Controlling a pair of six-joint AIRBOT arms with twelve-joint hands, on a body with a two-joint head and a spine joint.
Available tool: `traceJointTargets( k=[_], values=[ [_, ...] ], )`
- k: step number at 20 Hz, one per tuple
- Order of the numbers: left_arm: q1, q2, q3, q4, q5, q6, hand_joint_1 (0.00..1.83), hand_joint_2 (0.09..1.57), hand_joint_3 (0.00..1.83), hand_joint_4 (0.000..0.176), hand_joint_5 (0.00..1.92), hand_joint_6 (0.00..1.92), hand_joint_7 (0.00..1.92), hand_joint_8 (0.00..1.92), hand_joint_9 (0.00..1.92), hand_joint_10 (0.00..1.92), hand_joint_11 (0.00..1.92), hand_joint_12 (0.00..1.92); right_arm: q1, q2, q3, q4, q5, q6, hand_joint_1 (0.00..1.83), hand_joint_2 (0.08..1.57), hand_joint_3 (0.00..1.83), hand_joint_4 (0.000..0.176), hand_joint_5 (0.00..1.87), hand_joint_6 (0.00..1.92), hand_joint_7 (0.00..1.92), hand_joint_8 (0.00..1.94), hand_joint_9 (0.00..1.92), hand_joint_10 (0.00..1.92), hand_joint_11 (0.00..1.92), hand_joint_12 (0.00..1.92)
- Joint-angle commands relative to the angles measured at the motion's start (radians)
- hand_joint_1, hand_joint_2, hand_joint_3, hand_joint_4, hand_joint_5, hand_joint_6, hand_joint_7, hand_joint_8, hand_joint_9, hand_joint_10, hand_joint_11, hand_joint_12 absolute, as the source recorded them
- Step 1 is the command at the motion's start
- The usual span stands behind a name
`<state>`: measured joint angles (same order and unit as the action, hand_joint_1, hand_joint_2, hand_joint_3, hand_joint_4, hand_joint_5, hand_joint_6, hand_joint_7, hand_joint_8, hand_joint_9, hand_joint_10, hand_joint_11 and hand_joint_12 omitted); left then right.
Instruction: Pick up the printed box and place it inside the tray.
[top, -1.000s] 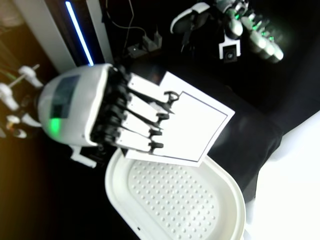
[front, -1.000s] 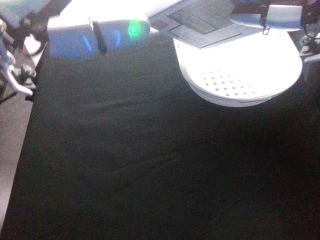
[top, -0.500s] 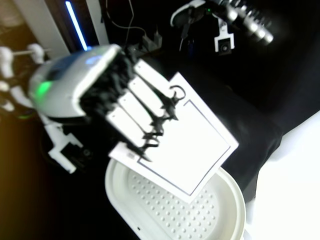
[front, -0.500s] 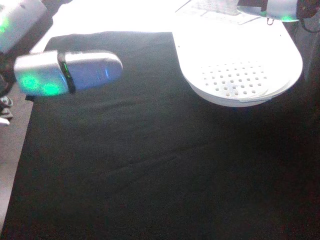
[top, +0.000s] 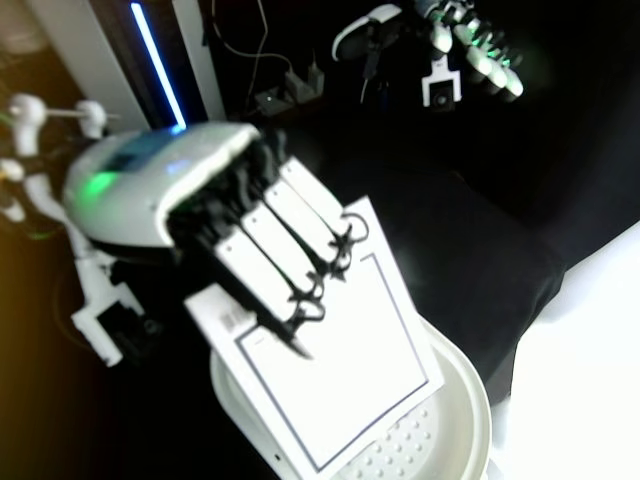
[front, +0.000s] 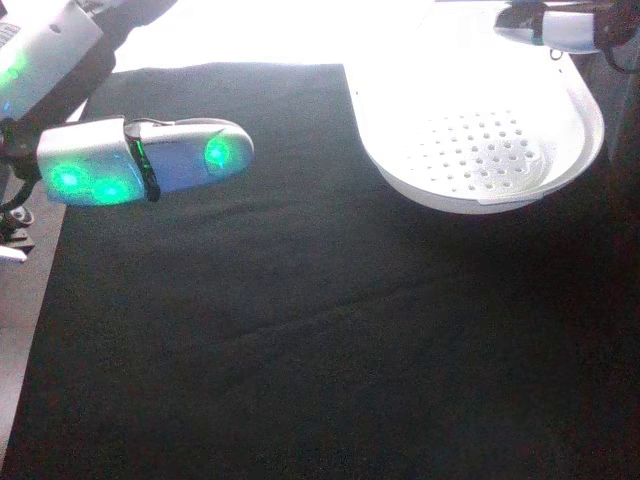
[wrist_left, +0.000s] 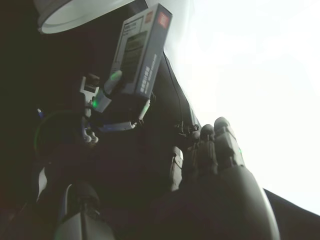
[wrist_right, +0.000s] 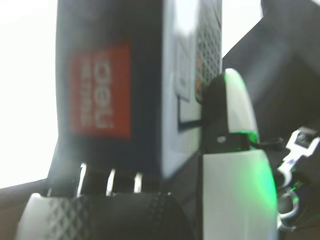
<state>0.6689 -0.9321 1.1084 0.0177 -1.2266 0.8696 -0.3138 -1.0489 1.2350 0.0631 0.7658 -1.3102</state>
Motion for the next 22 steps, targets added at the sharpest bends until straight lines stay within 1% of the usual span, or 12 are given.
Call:
traceJointTargets(
  k=[1, 2, 3, 4, 5, 11, 12, 14, 18, 19, 22],
  values=[
    [-0.003, 0.011, -0.004, -0.018, -0.15, -0.005, 0.14, 0.91, 0.0, 0.176, 0.0, 0.0, 0.0, 0.0, 0.0, 0.0, 0.0, 0.0, 0.02, 0.008, 0.004, -0.002, 0.116, -0.013, 1.15, 1.02, 0.0, 0.0, 0.86, 0.39, 0.98, 0.5, 0.86, 0.78, 0.63, 1.37],
    [-0.001, 0.014, -0.006, -0.017, -0.153, -0.005, 0.12, 0.91, 0.0, 0.176, 0.0, 0.0, 0.0, 0.0, 0.0, 0.0, 0.0, 0.0, 0.02, 0.008, 0.004, -0.002, 0.115, -0.013, 0.95, 0.88, 0.0, 0.043, 0.39, 0.08, 0.62, 0.12, 0.56, 0.34, 0.22, 1.22],
    [0.001, 0.015, -0.007, -0.018, -0.153, -0.005, 0.15, 0.9, 0.0, 0.176, 0.0, 0.0, 0.0, 0.0, 0.0, 0.0, 0.0, 0.0, 0.02, 0.008, 0.004, -0.002, 0.115, -0.014, 0.81, 0.78, 0.0, 0.149, 0.08, 0.02, 0.2, 0.02, 0.2, 0.09, 0.04, 0.73],
    [0.002, 0.015, -0.008, -0.018, -0.151, -0.005, 0.17, 0.88, 0.0, 0.176, 0.0, 0.0, 0.0, 0.0, 0.0, 0.0, 0.0, 0.0, 0.02, 0.008, 0.004, -0.002, 0.115, -0.014, 0.76, 0.73, 0.0, 0.171, 0.01, 0.0, 0.04, 0.0, 0.04, 0.02, 0.01, 0.3],
    [0.002, 0.015, -0.01, -0.018, -0.149, -0.006, 0.14, 0.9, 0.0, 0.176, 0.0, 0.0, 0.0, 0.0, 0.0, 0.0, 0.0, 0.0, 0.02, 0.008, 0.002, -0.001, 0.115, -0.014, 0.7, 0.69, 0.0, 0.176, 0.0, 0.0, 0.0, 0.0, 0.0, 0.0, 0.0, 0.01],
    [0.006, 0.019, -0.014, -0.012, -0.152, -0.006, 0.15, 0.89, 0.0, 0.176, 0.0, 0.0, 0.0, 0.0, 0.0, 0.0, 0.0, 0.0, 0.02, 0.008, -0.012, -0.001, 0.115, -0.014, 0.69, 0.67, 0.0, 0.176, 0.0, 0.0, 0.0, 0.0, 0.0, 0.0, 0.0, 0.0],
    [0.006, 0.019, -0.015, -0.013, -0.151, -0.006, 0.18, 0.88, 0.0, 0.176, 0.0, 0.0, 0.0, 0.0, 0.0, 0.0, 0.0, 0.0, 0.02, 0.008, -0.014, -0.001, 0.116, -0.014, 0.69, 0.67, 0.0, 0.176, 0.0, 0.0, 0.0, 0.0, 0.0, 0.0, 0.0, 0.0],
    [0.01, 0.019, -0.016, -0.016, -0.151, -0.007, 0.15, 0.89, 0.0, 0.176, 0.0, 0.0, 0.0, 0.0, 0.0, 0.0, 0.0, 0.0, 0.02, 0.008, -0.016, -0.001, 0.116, -0.014, 0.66, 0.67, 0.0, 0.176, 0.0, 0.0, 0.0, 0.0, 0.0, 0.0, 0.0, 0.0],
    [0.011, 0.021, -0.017, -0.016, -0.151, -0.007, 0.12, 0.91, 0.01, 0.176, 0.0, 0.0, 0.0, 0.0, 0.0, 0.0, 0.0, 0.0, 0.02, 0.008, -0.019, -0.001, 0.116, -0.014, 0.67, 0.68, 0.0, 0.176, 0.0, 0.0, 0.0, 0.0, 0.0, 0.0, 0.0, 0.0],
    [0.011, 0.021, -0.018, -0.016, -0.149, -0.007, 0.07, 0.93, 0.01, 0.176, 0.0, 0.0, 0.0, 0.0, 0.0, 0.0, 0.0, 0.0, 0.02, 0.008, -0.024, -0.001, 0.116, -0.014, 0.65, 0.68, 0.0, 0.176, 0.0, 0.0, 0.0, 0.0, 0.0, 0.0, 0.0, 0.0],
    [0.013, 0.021, -0.018, -0.022, -0.147, -0.007, 0.09, 0.91, 0.0, 0.176, 0.0, 0.0, 0.0, 0.0, 0.0, 0.0, 0.0, 0.0, 0.02, 0.009, -0.028, -0.001, 0.116, -0.014, 0.62, 0.67, 0.0, 0.176, 0.0, 0.0, 0.0, 0.0, 0.0, 0.0, 0.0, 0.0]
  ],
)
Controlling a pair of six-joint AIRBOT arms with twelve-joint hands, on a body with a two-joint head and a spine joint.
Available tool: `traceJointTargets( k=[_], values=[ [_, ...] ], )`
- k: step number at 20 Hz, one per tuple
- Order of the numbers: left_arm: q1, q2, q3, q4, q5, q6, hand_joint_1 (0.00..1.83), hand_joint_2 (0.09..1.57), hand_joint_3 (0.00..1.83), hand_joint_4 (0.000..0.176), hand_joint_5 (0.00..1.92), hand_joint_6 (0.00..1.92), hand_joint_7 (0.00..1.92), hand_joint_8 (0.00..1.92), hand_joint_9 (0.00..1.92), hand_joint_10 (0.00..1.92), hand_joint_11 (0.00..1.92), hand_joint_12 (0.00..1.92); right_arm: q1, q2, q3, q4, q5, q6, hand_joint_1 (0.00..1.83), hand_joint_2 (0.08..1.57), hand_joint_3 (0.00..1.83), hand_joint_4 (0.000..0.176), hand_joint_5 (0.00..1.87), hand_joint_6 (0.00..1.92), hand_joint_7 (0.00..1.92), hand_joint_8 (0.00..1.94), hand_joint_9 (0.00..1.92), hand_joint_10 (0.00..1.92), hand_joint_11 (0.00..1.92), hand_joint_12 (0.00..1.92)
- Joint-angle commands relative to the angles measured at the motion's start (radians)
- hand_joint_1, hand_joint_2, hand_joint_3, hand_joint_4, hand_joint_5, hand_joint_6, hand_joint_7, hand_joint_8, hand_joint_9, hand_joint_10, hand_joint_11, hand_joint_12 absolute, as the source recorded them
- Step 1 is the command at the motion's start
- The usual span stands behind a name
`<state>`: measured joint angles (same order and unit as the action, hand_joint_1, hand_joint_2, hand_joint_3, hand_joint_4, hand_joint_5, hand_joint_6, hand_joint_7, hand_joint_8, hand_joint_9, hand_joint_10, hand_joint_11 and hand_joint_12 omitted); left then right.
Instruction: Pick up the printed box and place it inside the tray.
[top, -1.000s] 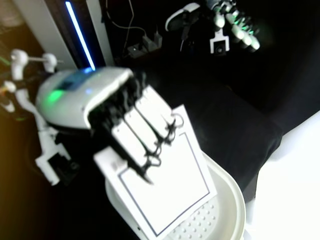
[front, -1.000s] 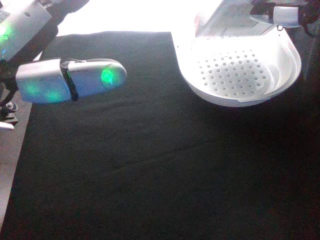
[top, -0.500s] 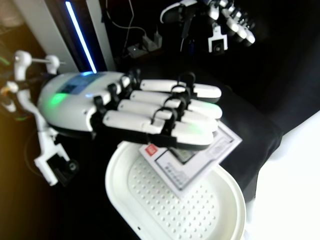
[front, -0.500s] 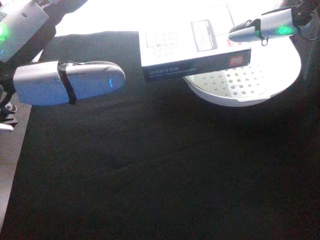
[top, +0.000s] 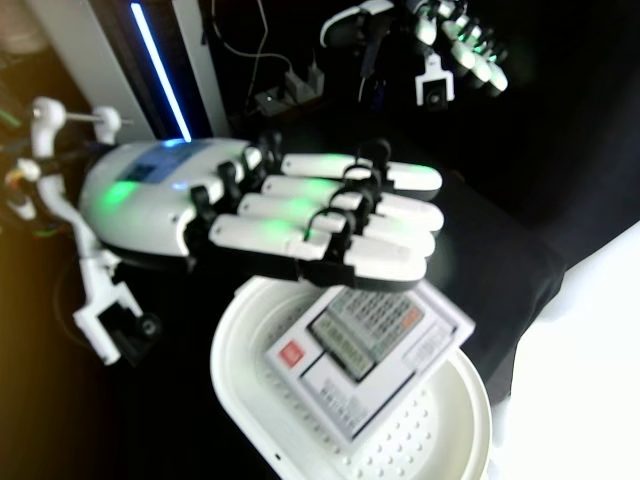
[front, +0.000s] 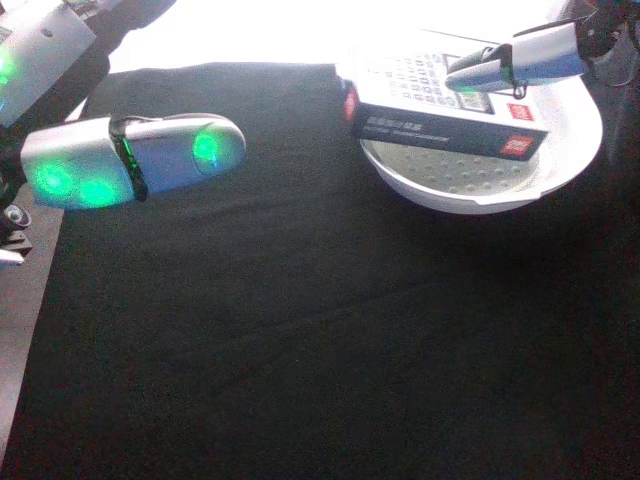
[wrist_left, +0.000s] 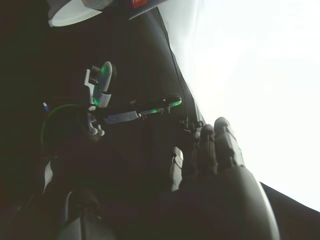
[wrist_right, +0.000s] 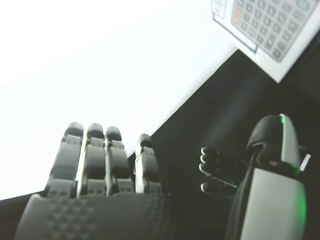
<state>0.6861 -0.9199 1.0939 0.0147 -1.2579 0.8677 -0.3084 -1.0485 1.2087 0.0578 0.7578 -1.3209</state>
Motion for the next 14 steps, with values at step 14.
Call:
traceJointTargets(
  k=[14],
  values=[
    [-0.001, 0.019, 0.0, -0.05, -0.138, -0.003, 0.16, 0.87, 0.0, 0.176, 0.0, 0.0, 0.0, 0.0, 0.0, 0.0, 0.0, 0.0, 0.014, 0.045, -0.035, -0.055, 0.225, 0.125, 0.72, 0.67, 0.0, 0.17, 0.0, 0.0, 0.0, 0.0, 0.0, 0.0, 0.0, 0.0]
  ],
)
